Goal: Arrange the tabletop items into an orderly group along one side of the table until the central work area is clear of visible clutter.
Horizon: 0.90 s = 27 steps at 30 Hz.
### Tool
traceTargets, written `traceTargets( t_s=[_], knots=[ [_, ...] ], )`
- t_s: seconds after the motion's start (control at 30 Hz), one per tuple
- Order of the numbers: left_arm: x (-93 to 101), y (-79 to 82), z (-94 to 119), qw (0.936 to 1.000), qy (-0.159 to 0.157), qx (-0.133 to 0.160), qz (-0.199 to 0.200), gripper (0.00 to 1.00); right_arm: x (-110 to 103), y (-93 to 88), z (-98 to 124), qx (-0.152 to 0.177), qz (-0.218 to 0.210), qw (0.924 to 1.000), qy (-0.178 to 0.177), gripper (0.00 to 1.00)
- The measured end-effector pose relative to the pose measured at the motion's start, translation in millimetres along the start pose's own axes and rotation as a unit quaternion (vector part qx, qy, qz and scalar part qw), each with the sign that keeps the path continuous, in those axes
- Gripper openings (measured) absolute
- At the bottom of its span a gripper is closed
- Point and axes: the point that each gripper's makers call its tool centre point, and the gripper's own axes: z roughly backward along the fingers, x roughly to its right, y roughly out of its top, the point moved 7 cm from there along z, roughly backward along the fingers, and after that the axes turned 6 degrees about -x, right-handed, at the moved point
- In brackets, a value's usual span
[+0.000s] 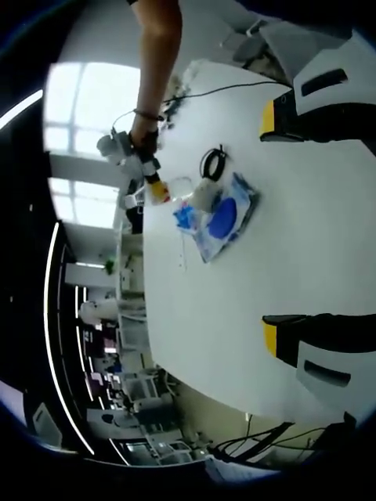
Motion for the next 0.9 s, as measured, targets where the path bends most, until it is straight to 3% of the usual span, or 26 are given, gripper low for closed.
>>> traceTargets(
  t_s=[0.37, 0.5, 0.63, 0.83, 0.9],
  knots=[
    [-2.6, -1.4, 4, 1.0, 0.006, 0.006, 0.002, 0.89, -36, 21.6, -8, 0.042, 0.048, 0.997, 0.043, 0.31],
    [-2.7, -1.5, 5, 1.0, 0.005, 0.008, 0.0, 0.89, -55, 30.0, -14, 0.068, 0.084, 0.9906, 0.084, 0.32],
    [-4.5, -1.8, 6, 1.0, 0.006, 0.007, -0.002, 0.89, -71, 30.5, -22, 0.071, 0.096, 0.9861, 0.116, 0.32],
    [-10.0, -3.6, 9, 0.9999, 0.013, 0.007, 0.001, 0.89, -102, 34.1, -36, 0.089, 0.14, 0.9701, 0.177, 0.32],
    [-11.7, -4.4, 9, 0.9999, 0.014, 0.008, 0.003, 0.89, -109, 35.0, -41, 0.088, 0.137, 0.9683, 0.189, 0.32]
  ],
)
